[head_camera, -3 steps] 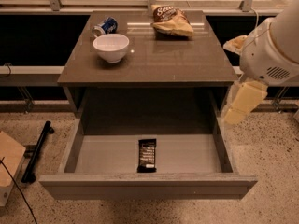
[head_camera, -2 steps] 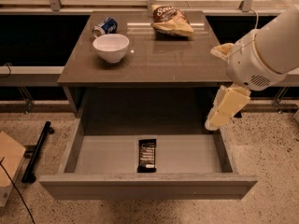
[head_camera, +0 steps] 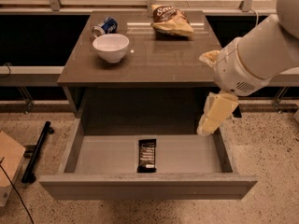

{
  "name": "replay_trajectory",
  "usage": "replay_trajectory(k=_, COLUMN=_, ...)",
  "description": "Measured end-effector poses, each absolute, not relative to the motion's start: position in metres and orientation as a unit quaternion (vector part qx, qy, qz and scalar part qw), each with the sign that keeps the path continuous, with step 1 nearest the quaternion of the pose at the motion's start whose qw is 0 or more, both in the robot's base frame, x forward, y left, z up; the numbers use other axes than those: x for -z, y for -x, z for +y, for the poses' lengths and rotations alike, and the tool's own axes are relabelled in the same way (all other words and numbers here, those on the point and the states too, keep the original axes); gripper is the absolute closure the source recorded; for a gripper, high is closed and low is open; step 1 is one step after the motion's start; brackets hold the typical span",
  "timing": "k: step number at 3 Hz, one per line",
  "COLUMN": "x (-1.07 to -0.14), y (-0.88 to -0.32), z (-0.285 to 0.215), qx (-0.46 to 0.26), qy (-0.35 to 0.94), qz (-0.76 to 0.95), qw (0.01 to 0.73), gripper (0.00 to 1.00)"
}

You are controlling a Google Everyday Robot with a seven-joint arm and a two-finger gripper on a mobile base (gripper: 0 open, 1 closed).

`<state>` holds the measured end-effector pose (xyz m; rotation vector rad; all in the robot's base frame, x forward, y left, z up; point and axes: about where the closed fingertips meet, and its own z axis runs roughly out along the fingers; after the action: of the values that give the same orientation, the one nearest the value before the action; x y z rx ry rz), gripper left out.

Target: Pick rxbar chocolate from top drawer and place on counter

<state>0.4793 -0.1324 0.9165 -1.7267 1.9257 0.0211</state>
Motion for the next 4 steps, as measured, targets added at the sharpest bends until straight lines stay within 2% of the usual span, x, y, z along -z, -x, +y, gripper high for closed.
replay_trajectory(k=1, x=-0.884, y=-0.482, z=-0.104, qx=-0.035, qy=0.66, qz=0.701, qw=0.268, gripper=0.0)
replay_trajectory(k=2, x=-0.807, y=-0.498, z=-0.061, qx=-0.08, qy=0.66, qz=0.7, qw=0.259, gripper=0.0)
replay_trajectory(k=4, x=-0.788, y=-0.508, z=-0.053, qx=-0.095, qy=0.652, qz=0.702, qw=0.269, gripper=0.0)
